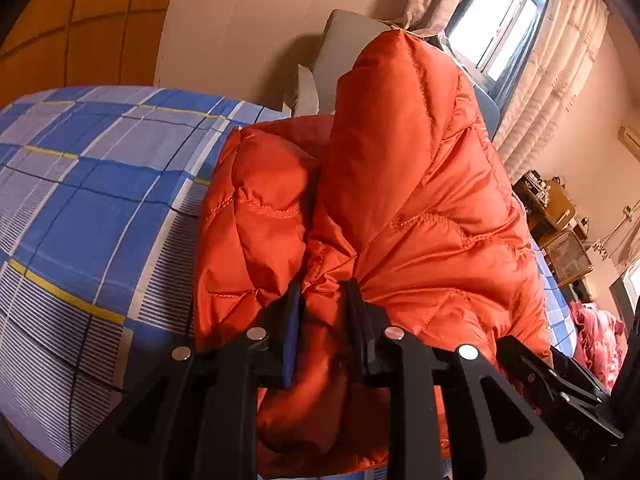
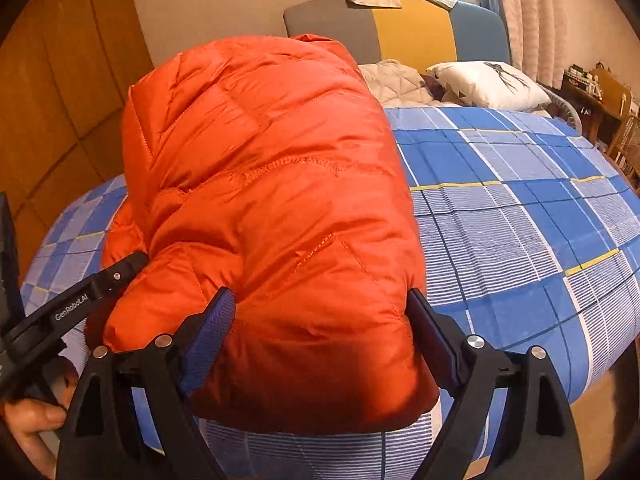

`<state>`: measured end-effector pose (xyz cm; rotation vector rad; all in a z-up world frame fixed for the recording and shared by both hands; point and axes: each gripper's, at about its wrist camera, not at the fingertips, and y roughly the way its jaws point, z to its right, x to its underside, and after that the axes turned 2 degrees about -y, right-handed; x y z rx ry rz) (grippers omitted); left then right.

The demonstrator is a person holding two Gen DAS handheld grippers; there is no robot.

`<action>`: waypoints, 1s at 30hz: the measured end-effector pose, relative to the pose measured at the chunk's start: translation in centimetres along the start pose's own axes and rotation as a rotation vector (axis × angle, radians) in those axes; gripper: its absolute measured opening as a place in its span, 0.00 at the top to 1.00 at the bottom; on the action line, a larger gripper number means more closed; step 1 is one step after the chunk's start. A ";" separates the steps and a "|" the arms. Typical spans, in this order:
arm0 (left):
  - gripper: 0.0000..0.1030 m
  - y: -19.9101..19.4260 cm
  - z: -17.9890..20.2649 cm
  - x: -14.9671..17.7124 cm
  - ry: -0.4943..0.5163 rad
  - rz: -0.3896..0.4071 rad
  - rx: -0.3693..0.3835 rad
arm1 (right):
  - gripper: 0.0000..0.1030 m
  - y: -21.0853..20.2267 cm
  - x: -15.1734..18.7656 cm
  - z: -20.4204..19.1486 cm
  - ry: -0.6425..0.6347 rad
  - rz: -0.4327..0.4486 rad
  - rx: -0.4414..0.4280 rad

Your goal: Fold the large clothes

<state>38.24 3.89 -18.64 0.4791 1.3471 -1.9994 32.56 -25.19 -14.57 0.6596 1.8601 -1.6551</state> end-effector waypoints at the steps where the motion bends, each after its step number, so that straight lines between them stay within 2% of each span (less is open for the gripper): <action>1: 0.78 0.0 0.0 0.0 -0.001 -0.001 0.000 | 0.16 -0.1 0.1 -0.1 -0.003 0.001 0.001; 13: 0.78 -0.1 0.8 0.5 0.036 0.015 -0.048 | 0.13 -0.4 0.2 -0.6 -0.018 0.007 0.026; 19: 0.72 -1.4 1.8 0.8 0.051 0.033 -0.095 | 0.13 -1.5 0.3 -0.6 -0.010 0.020 0.035; 25: 0.62 -2.8 2.6 1.1 0.064 0.045 -0.126 | 0.11 -3.0 0.3 -1.1 -0.031 0.053 0.067; 30: 0.50 -3.9 3.0 1.2 0.075 0.060 -0.128 | 0.11 -3.5 0.4 -0.7 -0.013 0.065 0.076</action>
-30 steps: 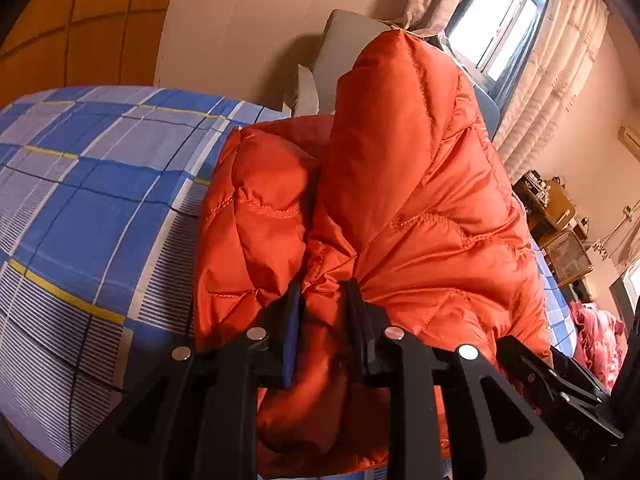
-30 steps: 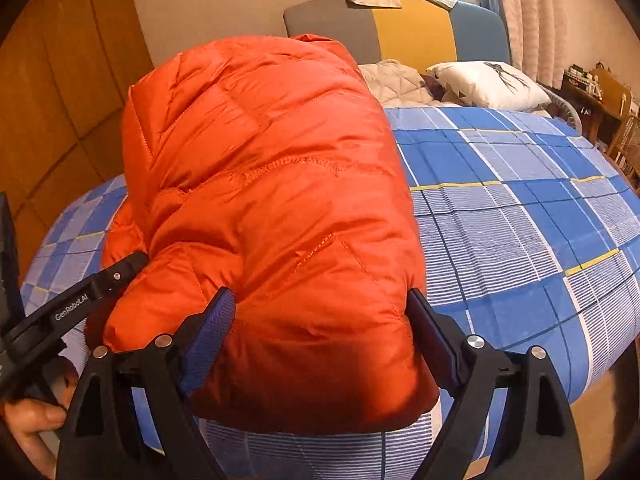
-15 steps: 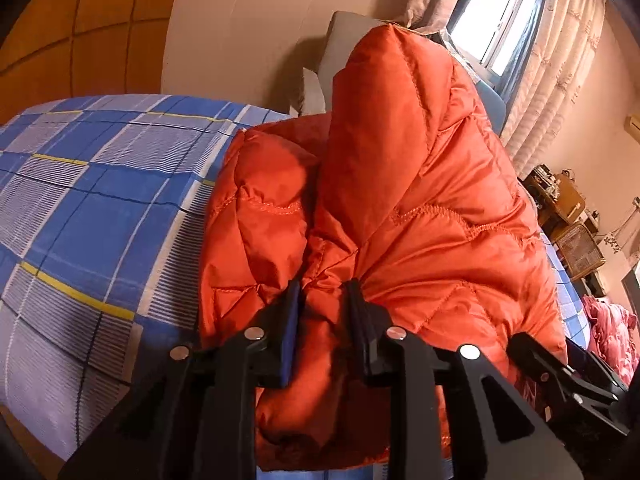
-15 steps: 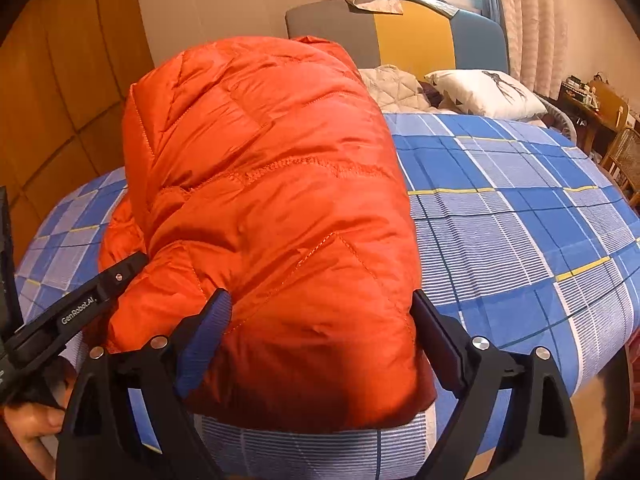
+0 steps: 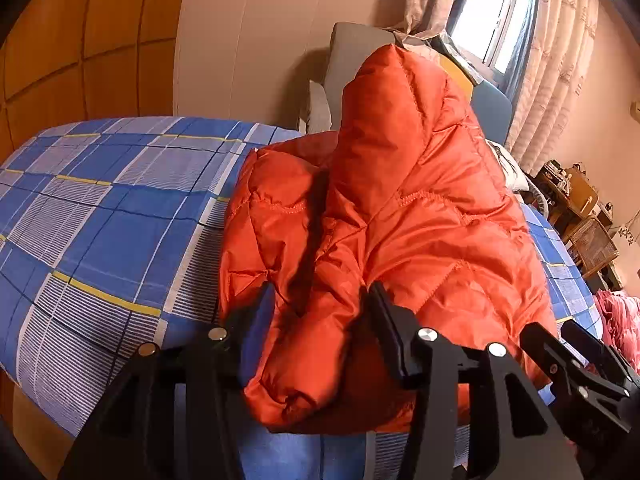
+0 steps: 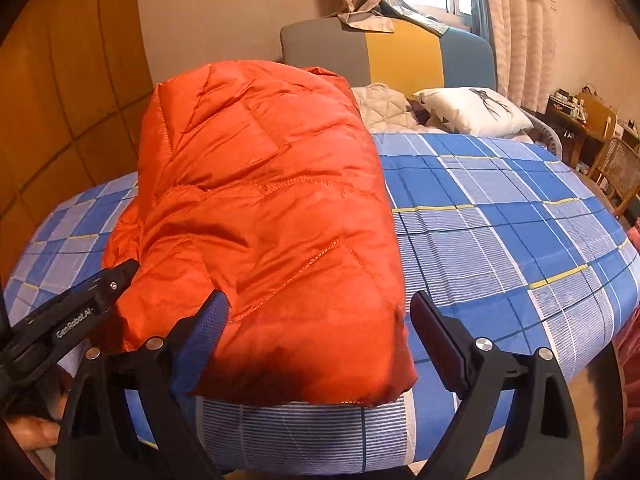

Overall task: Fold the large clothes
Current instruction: 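Open both tools and pull them back from the folded jacket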

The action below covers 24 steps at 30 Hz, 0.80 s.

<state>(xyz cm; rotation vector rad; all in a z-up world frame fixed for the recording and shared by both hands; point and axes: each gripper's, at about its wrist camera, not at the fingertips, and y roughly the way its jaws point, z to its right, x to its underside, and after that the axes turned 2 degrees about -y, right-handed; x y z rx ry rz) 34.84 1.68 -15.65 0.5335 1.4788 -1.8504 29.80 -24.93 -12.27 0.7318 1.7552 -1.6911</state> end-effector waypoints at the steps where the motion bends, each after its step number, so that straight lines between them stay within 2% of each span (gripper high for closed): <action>1: 0.47 -0.2 0.1 0.0 -0.001 0.004 -0.002 | 0.11 -0.1 0.0 0.2 0.008 0.002 0.000; 2: 0.41 -0.6 0.2 0.1 0.005 0.015 -0.009 | 0.11 -0.2 0.0 0.3 0.015 0.003 -0.003; 3: 0.40 -0.7 0.4 0.2 0.011 0.019 -0.012 | 0.11 -0.3 0.0 0.4 0.016 0.005 -0.006; 7: 0.39 -0.7 0.3 0.1 0.003 0.011 -0.013 | 0.10 -0.6 -0.1 1.1 0.047 0.012 -0.007; 11: 0.35 -1.3 0.5 0.1 0.001 0.026 -0.019 | 0.10 -0.7 -0.1 1.5 0.068 0.018 -0.004; 24: 0.23 -4.9 3.1 0.3 0.117 0.119 -0.075 | 0.09 -1.5 0.5 2.0 0.089 0.026 -0.017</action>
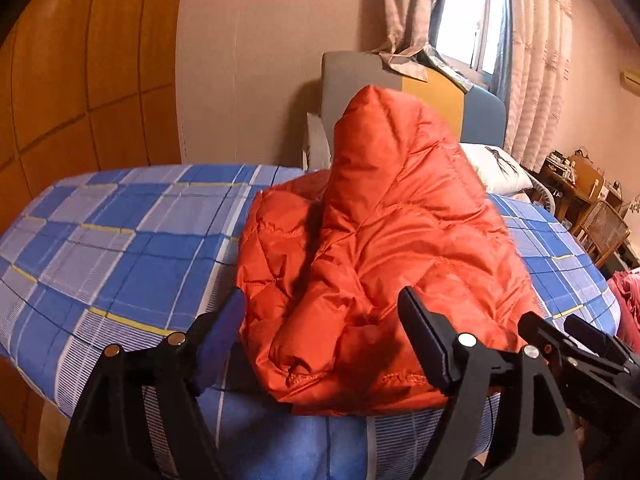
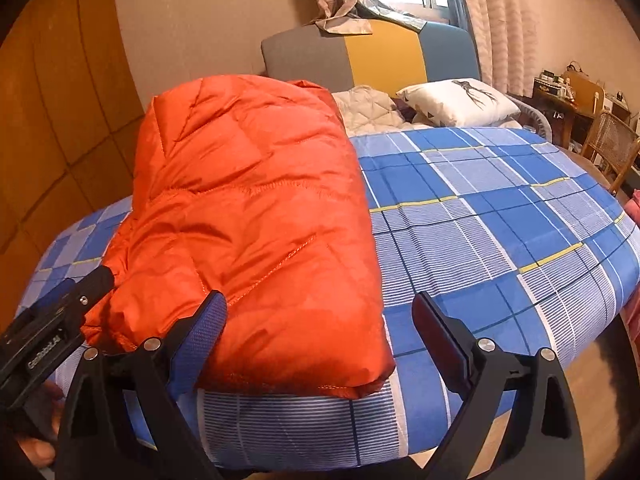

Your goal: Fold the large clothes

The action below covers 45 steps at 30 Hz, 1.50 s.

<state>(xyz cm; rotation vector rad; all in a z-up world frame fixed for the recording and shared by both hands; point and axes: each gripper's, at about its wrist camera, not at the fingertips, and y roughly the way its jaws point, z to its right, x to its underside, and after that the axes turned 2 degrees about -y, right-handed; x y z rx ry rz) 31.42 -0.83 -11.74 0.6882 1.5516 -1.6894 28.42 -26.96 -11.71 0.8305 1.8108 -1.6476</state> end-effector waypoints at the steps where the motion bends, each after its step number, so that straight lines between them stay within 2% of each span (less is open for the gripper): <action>1: 0.21 -0.4 0.1 0.0 0.002 0.008 0.001 | 0.09 0.0 0.0 0.0 0.002 -0.002 -0.001; 9: 0.12 -3.3 0.5 0.0 0.018 0.042 -0.026 | 0.09 -1.3 0.4 0.1 -0.003 0.019 0.015; 12: 0.08 -4.1 0.2 0.2 0.019 0.052 -0.041 | 0.03 -2.2 0.4 0.1 -0.006 0.037 0.025; 18: 0.02 -5.6 -0.7 0.8 0.007 0.061 -0.068 | 0.03 -3.8 0.5 -0.2 -0.020 0.059 0.035; 22: 0.02 -6.3 -0.6 1.3 0.012 0.057 -0.072 | 0.03 -4.6 0.9 -0.3 -0.036 0.063 0.049; 27: 0.02 -6.7 -0.1 2.1 0.022 0.039 -0.069 | 0.03 -5.1 1.4 -0.1 -0.033 0.053 0.106; 30: 0.02 -7.3 -0.6 2.6 0.005 0.035 -0.058 | 0.03 -5.5 1.5 0.0 -0.030 0.053 0.098; 35: 0.02 -8.1 -1.1 3.0 0.010 0.046 -0.110 | 0.03 -6.7 1.5 -0.8 -0.062 0.081 0.109; 45: 0.02 -9.7 -1.8 3.2 -0.008 0.069 -0.126 | 0.03 -8.7 1.6 -2.1 -0.137 0.129 0.116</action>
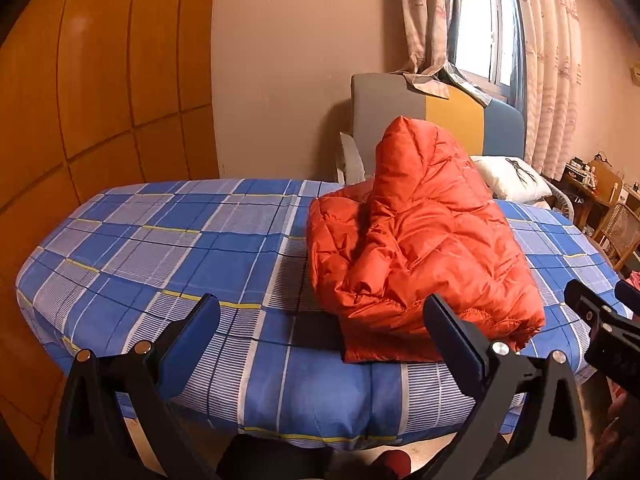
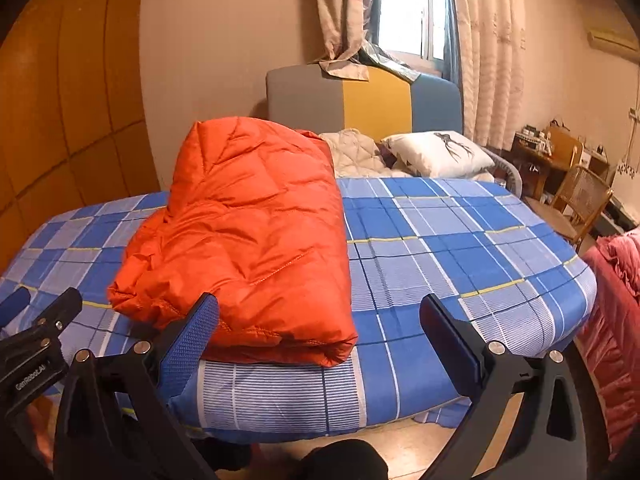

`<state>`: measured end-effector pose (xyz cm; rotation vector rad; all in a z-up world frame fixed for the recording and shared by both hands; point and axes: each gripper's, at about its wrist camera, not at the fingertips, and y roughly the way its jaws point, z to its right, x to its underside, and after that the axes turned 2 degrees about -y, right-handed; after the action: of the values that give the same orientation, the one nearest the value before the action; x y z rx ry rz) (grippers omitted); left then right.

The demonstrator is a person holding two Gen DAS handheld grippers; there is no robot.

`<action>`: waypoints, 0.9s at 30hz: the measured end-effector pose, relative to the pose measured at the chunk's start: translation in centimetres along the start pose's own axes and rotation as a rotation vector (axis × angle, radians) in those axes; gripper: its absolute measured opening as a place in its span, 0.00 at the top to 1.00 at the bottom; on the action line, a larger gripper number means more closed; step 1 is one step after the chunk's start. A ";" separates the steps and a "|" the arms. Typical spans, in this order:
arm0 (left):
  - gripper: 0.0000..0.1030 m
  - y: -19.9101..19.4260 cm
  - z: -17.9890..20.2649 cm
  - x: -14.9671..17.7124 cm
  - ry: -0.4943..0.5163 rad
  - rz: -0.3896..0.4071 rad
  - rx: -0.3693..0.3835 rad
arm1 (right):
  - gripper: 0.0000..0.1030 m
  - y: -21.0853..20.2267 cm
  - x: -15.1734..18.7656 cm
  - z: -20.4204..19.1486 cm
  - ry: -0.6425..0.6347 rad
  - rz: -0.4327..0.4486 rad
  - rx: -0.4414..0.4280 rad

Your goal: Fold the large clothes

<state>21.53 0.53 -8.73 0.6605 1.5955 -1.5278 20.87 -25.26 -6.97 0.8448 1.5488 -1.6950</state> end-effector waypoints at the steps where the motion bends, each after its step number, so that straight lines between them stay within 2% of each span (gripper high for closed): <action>1: 0.02 -0.2 0.0 0.0 0.000 0.003 0.001 | 0.03 -0.1 0.0 0.0 0.000 0.001 -0.001; 14: 0.02 -2.0 0.4 -0.1 -0.004 0.019 0.027 | 0.03 -0.6 0.5 0.4 0.024 -0.006 0.009; 27: 0.02 -2.9 1.6 0.1 0.044 0.029 0.059 | 0.03 -0.4 1.1 0.7 0.031 -0.012 0.021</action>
<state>19.38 -1.40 -7.15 0.7514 1.5719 -1.5537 19.86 -25.98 -7.62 0.8784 1.5620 -1.7170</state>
